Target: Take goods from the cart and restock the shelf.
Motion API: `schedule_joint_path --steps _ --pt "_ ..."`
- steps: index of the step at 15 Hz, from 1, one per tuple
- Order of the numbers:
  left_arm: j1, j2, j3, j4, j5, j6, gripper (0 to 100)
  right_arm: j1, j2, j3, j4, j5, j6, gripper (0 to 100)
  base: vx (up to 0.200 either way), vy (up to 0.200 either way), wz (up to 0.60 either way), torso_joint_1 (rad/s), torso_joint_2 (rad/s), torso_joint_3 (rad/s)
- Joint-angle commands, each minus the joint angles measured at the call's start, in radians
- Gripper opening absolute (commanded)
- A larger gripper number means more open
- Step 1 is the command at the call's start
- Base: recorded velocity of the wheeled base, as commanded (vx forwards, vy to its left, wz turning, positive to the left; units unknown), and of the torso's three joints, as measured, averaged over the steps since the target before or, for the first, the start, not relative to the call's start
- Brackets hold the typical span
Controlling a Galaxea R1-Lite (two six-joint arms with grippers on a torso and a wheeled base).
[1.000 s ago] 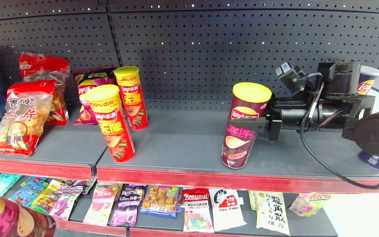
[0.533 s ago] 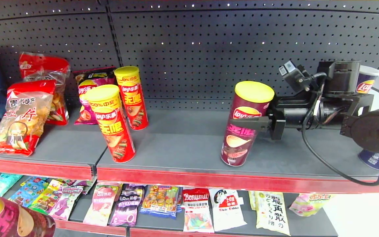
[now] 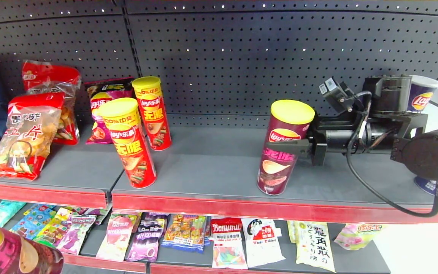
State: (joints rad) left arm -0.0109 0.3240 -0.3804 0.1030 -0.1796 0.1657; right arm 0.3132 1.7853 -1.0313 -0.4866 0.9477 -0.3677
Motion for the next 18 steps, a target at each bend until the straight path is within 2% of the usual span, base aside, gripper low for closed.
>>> schedule_joint_path --steps 1,15,16,18 --pt "0.0 0.0 0.0 0.0 0.0 0.0 0 0.001 -0.003 0.019 0.0 0.003 0.003 0 0.0 0.0 0.0 0.0 0.0 0.0" --pt "0.0 0.0 -0.003 0.0 0.002 0.001 0 0.003 0.002 0.039 0.0 -0.007 0.01 0 0.0 0.0 0.0 0.0 0.0 0.0" --pt "0.0 0.0 -0.003 0.0 0.002 0.001 0 0.003 0.003 0.036 0.0 -0.009 0.01 100 0.0 0.0 0.0 0.0 0.0 0.0" --pt "0.0 0.001 -0.002 0.0 0.002 0.001 0 0.003 0.002 0.033 0.0 -0.01 0.013 100 0.0 0.0 0.0 0.0 0.0 0.0"
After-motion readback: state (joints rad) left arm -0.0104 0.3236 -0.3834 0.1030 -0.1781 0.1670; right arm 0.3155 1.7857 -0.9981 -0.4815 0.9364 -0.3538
